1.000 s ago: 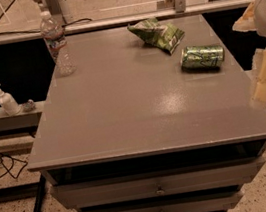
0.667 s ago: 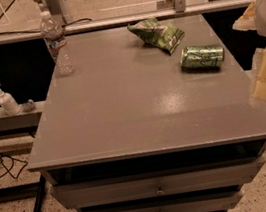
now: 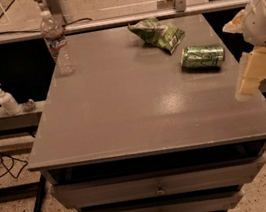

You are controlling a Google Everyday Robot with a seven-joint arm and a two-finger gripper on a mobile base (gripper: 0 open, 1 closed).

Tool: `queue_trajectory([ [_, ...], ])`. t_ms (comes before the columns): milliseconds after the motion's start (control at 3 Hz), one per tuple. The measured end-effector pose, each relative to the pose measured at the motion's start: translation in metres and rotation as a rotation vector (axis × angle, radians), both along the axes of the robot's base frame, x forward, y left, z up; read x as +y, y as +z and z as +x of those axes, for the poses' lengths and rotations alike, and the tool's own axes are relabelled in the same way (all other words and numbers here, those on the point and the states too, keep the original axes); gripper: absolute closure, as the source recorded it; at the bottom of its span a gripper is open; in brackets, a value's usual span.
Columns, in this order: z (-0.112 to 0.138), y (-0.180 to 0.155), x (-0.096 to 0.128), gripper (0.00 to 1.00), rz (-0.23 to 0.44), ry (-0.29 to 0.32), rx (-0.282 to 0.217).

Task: Pick green can

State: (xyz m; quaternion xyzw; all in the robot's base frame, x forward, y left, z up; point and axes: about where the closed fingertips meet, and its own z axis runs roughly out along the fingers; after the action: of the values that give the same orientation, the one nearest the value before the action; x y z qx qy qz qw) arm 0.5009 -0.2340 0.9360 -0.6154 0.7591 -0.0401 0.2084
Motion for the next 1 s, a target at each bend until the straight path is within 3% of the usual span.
queue_trajectory([
  [333, 0.043, -0.028, 0.003, 0.00, 0.007, 0.023, -0.033],
  [1000, 0.128, -0.059, 0.007, 0.00, 0.044, 0.002, -0.068],
])
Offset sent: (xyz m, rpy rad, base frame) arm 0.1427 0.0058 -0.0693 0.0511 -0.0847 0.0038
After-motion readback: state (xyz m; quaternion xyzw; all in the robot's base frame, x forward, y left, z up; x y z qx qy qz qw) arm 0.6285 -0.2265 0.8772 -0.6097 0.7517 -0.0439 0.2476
